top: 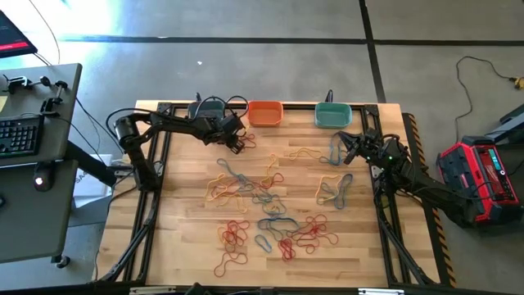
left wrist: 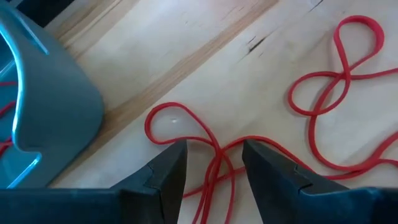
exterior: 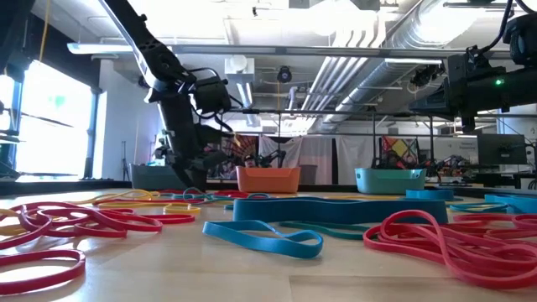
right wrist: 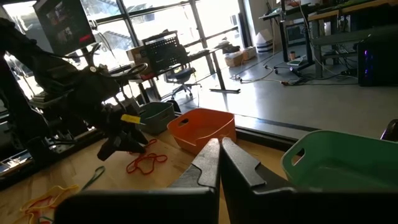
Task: Sort rubber bands into baskets
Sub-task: Put the red rubber band into the blue bin
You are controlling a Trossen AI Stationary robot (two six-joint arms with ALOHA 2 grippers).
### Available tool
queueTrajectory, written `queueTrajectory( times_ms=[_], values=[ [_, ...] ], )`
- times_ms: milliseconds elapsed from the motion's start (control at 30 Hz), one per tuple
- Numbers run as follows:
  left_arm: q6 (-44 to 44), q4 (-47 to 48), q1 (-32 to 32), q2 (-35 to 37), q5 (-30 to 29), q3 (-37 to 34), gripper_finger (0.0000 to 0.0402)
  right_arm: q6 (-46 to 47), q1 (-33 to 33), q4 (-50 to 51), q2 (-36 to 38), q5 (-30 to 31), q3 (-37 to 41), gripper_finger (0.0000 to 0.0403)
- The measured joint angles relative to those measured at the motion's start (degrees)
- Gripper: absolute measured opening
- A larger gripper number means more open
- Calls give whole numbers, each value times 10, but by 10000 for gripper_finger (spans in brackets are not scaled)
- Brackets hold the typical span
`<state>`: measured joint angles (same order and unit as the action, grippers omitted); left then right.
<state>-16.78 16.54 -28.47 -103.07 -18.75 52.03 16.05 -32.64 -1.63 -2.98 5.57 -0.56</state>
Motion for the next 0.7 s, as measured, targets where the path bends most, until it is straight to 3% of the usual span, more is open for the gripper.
queueTrajectory(
  times_ms=[133, 433, 700],
  values=[
    [22, -1, 5, 9, 2, -1, 126, 0, 0, 0, 0, 0, 0, 0],
    [83, 5, 13, 45, -2, -3, 11, 0, 0, 0, 0, 0, 0, 0],
    [58, 3, 16, 78, -12, -3, 15, 0, 0, 0, 0, 0, 0, 0]
  ],
)
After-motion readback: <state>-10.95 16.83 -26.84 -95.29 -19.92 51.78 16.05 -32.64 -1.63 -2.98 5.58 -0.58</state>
